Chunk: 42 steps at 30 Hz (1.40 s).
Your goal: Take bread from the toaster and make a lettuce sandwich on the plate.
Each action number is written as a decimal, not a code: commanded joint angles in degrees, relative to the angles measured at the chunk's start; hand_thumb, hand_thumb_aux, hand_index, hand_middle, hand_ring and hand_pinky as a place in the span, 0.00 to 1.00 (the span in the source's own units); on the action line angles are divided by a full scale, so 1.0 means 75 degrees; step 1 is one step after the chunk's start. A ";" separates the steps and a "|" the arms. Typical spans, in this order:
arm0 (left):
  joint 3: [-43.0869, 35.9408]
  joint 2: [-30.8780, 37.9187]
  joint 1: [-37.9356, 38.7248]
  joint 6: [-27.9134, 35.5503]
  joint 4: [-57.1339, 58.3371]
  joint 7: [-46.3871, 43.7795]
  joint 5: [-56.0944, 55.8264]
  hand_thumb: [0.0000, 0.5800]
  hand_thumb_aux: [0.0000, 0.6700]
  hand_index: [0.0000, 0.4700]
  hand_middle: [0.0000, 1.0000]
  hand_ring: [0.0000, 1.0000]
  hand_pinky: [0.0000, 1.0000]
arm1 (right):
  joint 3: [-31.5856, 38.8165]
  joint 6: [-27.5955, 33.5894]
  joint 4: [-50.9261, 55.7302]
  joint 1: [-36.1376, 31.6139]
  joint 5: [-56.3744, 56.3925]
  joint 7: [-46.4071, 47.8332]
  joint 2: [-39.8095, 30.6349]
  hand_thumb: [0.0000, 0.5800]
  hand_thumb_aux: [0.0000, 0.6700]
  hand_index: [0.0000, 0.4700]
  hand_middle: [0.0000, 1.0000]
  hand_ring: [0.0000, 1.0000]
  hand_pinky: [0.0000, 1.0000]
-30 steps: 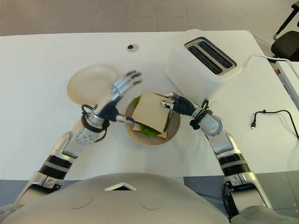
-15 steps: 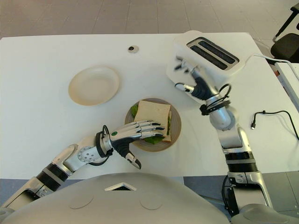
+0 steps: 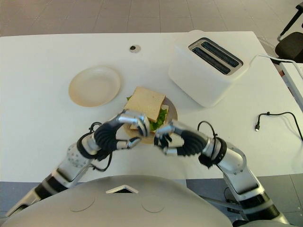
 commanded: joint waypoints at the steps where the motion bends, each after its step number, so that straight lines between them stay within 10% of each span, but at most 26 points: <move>1: -0.0456 0.1216 0.0813 0.0371 0.0125 -0.1612 -0.0185 1.00 1.00 1.00 1.00 1.00 1.00 | 0.0556 -0.0103 0.0369 0.0307 -0.0240 0.0960 -0.0520 1.00 1.00 1.00 1.00 1.00 1.00; 6: -0.0572 0.0922 0.0787 0.0966 0.1715 -0.1950 0.1613 1.00 1.00 1.00 1.00 1.00 1.00 | 0.1011 0.0243 0.1181 -0.0236 -0.1617 0.0924 -0.0190 1.00 1.00 1.00 1.00 1.00 1.00; 18: 0.0786 -0.2050 -0.1929 0.3079 0.5675 0.3160 0.6131 1.00 1.00 1.00 1.00 1.00 1.00 | 0.0489 0.2284 0.3735 -0.3088 -0.5758 -0.3836 0.2976 1.00 1.00 1.00 1.00 1.00 1.00; 26: 0.1218 -0.2551 -0.2218 0.2702 0.6315 0.4573 0.6225 1.00 1.00 1.00 1.00 1.00 1.00 | 0.0529 0.1663 0.3823 -0.2805 -0.5534 -0.4595 0.3308 1.00 1.00 1.00 1.00 1.00 1.00; 30: 0.1531 -0.2575 -0.1680 0.1490 0.5546 0.4199 0.5231 0.99 0.88 0.88 0.00 0.00 0.00 | 0.0126 0.1193 0.3706 -0.2415 -0.4714 -0.4473 0.3048 1.00 1.00 1.00 1.00 1.00 1.00; 32: 0.1480 -0.2547 -0.1370 0.0860 0.5120 0.3881 0.4887 0.67 0.42 0.42 0.00 0.00 0.00 | -0.0028 0.1033 0.3611 -0.2273 -0.4414 -0.4390 0.2948 1.00 1.00 1.00 0.95 0.95 0.95; 33: 0.1426 -0.2538 -0.1215 0.0594 0.4923 0.3689 0.4715 0.00 0.00 0.00 0.00 0.00 0.00 | -0.0068 0.0922 0.3531 -0.2197 -0.4279 -0.4318 0.2893 0.98 0.87 0.87 0.77 0.77 0.77; 35: 0.1291 -0.2506 -0.0903 0.0121 0.4463 0.3287 0.4329 0.00 0.00 0.00 0.00 0.00 0.00 | -0.0120 0.0675 0.3319 -0.2035 -0.3931 -0.4115 0.2783 0.83 0.59 0.59 0.29 0.29 0.29; 36: 0.1263 -0.2531 -0.0735 -0.0053 0.4170 0.3095 0.3987 0.00 0.00 0.00 0.00 0.00 0.00 | -0.0161 0.0568 0.3175 -0.1970 -0.3716 -0.4040 0.2769 0.11 0.06 0.06 0.00 0.00 0.00; 37: 0.1267 -0.2604 -0.0602 -0.0178 0.3853 0.2929 0.3549 0.00 0.00 0.00 0.00 0.00 0.00 | -0.0233 0.0516 0.3042 -0.1931 -0.3450 -0.4010 0.2831 0.00 0.00 0.00 0.00 0.00 0.00; 42: 0.1932 -0.3335 -0.0427 -0.0087 0.3044 0.2924 0.2035 0.00 0.00 0.00 0.00 0.00 0.00 | -0.0906 0.0523 0.2932 -0.2080 -0.2789 -0.4760 0.3681 0.00 0.00 0.00 0.00 0.00 0.00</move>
